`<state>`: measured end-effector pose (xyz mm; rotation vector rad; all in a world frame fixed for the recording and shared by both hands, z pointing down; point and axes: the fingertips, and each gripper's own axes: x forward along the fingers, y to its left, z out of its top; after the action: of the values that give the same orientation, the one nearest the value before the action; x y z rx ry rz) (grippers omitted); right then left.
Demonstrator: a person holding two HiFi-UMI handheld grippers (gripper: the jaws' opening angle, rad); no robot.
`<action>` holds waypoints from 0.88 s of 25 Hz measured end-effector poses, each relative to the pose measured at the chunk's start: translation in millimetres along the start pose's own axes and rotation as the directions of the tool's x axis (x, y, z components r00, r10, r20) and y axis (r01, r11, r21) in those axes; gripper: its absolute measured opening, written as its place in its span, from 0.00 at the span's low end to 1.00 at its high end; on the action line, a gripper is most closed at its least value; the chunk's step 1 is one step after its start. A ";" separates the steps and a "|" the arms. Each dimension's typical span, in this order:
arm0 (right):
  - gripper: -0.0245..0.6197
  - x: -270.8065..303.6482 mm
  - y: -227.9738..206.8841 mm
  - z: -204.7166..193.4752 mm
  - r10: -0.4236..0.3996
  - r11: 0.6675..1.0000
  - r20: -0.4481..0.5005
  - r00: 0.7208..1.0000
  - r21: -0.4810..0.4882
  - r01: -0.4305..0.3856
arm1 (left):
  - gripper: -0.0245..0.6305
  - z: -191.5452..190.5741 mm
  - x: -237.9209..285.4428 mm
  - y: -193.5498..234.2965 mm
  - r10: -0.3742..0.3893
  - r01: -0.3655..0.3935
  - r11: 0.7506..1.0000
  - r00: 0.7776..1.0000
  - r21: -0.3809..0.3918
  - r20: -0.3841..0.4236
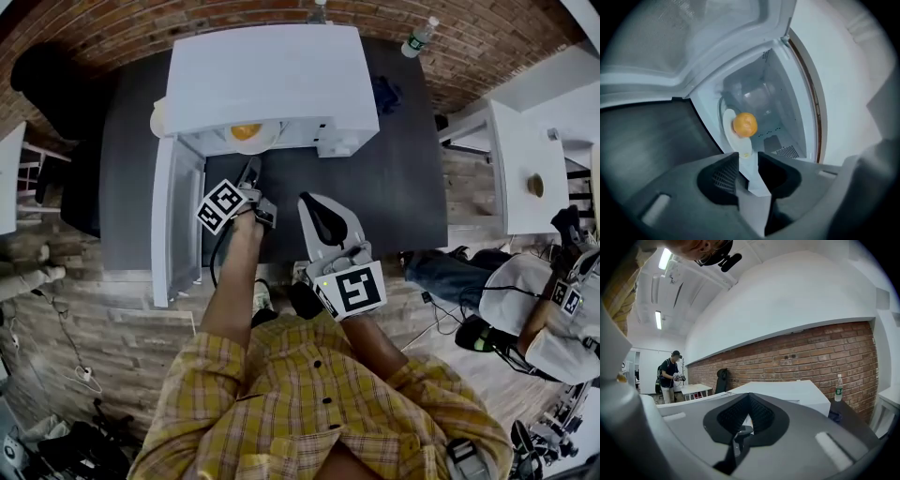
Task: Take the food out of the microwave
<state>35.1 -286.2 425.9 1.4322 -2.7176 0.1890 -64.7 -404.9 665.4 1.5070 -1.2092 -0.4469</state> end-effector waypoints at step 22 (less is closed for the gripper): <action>0.04 7.5 -20.2 -14.3 -0.016 1.000 -0.040 0.999 0.005 0.016 | 0.24 13.5 34.1 44.8 -0.023 0.154 0.871 0.961 -0.467 0.275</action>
<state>47.5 -301.7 442.5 1.4347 -2.6751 0.2213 -81.4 -435.4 711.7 1.0893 -1.1198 -0.9639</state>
